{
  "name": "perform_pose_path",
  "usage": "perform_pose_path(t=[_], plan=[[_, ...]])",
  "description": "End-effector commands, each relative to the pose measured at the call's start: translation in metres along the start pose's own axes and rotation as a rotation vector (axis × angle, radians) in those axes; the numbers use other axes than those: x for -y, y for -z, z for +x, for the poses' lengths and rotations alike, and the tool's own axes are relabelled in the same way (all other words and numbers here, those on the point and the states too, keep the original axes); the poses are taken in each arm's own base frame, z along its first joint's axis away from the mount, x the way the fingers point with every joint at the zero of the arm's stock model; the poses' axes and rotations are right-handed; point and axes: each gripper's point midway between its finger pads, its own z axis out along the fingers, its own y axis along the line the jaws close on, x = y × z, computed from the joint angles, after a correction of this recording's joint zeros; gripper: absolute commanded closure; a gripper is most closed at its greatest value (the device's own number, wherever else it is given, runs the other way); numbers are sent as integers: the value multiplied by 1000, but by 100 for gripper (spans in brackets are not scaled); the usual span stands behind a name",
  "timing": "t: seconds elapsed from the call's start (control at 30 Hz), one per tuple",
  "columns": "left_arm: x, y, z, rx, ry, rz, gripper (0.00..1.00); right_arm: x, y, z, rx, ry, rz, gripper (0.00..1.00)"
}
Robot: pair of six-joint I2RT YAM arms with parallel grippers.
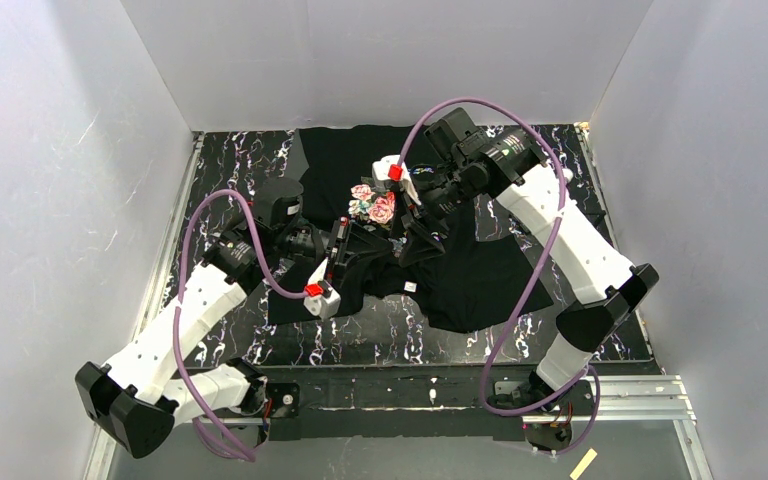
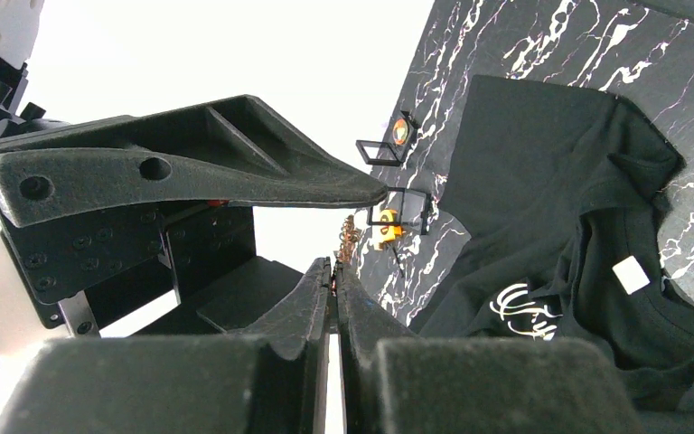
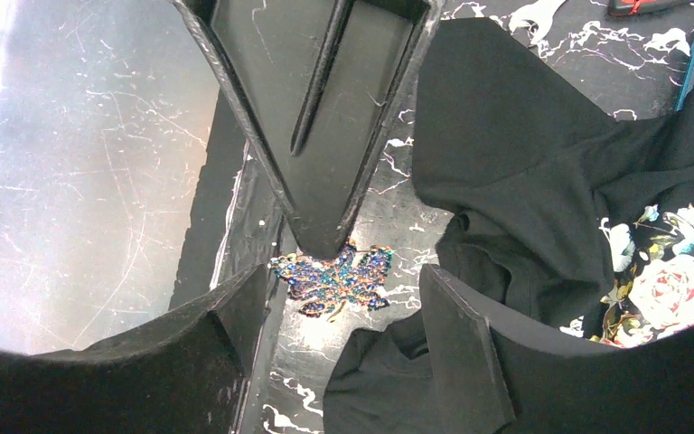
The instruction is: Remove the brooch from the garment
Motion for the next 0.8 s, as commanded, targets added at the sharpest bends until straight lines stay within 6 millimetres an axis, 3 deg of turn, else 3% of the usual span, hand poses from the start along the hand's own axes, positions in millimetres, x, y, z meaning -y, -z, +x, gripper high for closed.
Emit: perform_pose_path(t=[0.0,0.27,0.63,0.77], plan=[[-11,-1,-8,32,-31,-10,100,-8,5,-12,27,47,-12,29],[-11,-2,-6,29,-31,-7,100,-9,5,-13,31,49,-15,26],[-9,-2,-5,19,-34,-4,100,-9,5,-11,27,42,-22,46],[-6,-1,-2,-1,-28,1,79,-9,5,-10,20,32,-15,51]])
